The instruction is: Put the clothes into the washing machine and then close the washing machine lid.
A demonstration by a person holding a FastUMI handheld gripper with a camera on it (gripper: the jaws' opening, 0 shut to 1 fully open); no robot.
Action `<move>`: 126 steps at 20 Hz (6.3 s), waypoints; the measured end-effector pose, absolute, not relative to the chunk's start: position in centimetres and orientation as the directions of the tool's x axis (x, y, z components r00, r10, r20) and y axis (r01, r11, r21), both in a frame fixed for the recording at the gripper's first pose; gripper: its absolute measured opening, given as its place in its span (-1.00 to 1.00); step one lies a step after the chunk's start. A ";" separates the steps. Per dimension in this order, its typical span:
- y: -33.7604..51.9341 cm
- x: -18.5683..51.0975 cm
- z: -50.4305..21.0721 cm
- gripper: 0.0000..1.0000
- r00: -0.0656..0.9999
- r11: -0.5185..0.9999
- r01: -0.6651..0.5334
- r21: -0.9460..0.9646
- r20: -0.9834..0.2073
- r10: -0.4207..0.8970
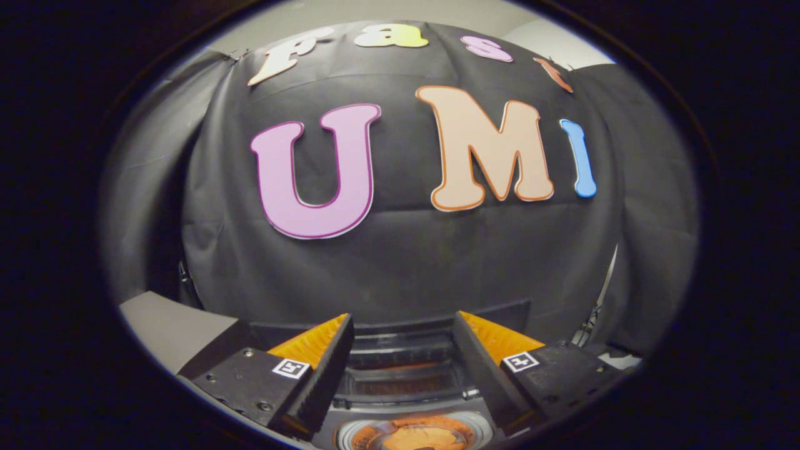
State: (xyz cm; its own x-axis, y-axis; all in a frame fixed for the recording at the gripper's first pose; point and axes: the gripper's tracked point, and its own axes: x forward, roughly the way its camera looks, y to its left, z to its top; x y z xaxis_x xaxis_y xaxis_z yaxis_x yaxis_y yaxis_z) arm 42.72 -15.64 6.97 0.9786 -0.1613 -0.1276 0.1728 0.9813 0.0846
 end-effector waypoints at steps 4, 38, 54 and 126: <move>-15.6 46.0 6.2 0.94 0.975 0.980 0.187 0.065 -0.137 -0.177; -14.5 42.4 3.8 0.95 0.977 0.985 0.171 0.004 -0.127 -0.169; -14.2 38.2 2.9 0.95 0.975 0.985 0.175 -0.002 -0.137 -0.174; -5.5 -2.9 3.2 0.93 0.990 0.995 0.079 0.064 -0.122 -0.070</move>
